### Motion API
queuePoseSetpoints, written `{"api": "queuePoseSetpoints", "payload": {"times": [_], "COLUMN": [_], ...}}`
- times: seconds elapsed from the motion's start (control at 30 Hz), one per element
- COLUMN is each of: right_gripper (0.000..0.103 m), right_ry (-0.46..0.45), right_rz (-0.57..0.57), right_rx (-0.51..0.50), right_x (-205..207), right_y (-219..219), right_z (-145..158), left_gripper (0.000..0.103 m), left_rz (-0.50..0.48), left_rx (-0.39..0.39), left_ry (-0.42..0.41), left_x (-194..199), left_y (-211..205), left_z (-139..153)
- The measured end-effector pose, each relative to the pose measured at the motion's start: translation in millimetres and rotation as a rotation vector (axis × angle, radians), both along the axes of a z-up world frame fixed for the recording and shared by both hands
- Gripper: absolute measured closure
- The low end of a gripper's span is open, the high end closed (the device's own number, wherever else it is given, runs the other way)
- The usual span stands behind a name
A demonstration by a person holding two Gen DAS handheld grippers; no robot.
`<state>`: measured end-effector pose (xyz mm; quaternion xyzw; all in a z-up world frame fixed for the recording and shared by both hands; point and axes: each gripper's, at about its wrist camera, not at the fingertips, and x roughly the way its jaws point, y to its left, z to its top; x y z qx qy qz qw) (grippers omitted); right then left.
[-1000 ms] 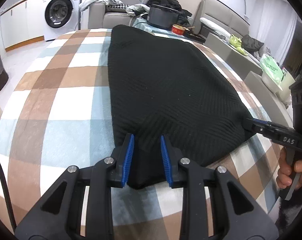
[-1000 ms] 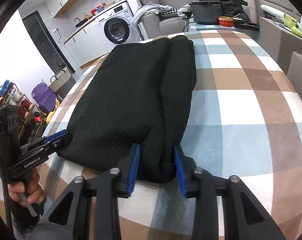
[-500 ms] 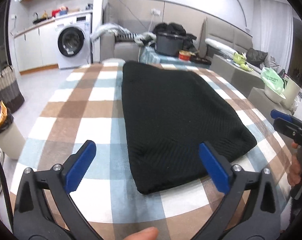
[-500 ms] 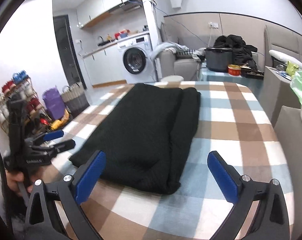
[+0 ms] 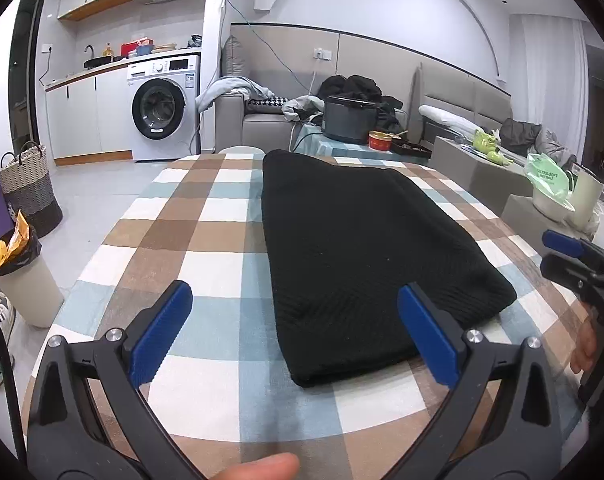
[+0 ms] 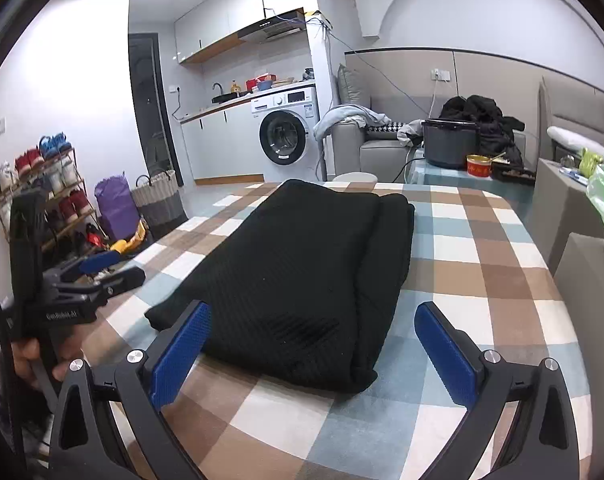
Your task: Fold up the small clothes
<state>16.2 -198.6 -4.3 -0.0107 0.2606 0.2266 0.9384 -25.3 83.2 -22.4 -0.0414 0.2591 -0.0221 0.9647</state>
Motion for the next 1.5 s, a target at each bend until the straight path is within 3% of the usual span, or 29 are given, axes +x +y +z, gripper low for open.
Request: {"api": "queuePoseSetpoints", "payload": {"times": [0.67, 1.5], "right_gripper": [0.0, 0.0], "right_ry": [-0.077, -0.068], "right_rz": [0.009, 0.003], "right_rx": [0.023, 0.032], "right_x": [-11, -12], "right_y": [0, -4], "right_z": [-4, -4], "left_gripper": [0.001, 0.001], "left_rz": [0.005, 0.012], "left_rx": [-0.016, -0.03], "left_ry": [-0.001, 0.007], "left_x": [1, 3], "left_y": [4, 5], "left_z": [-1, -4]}}
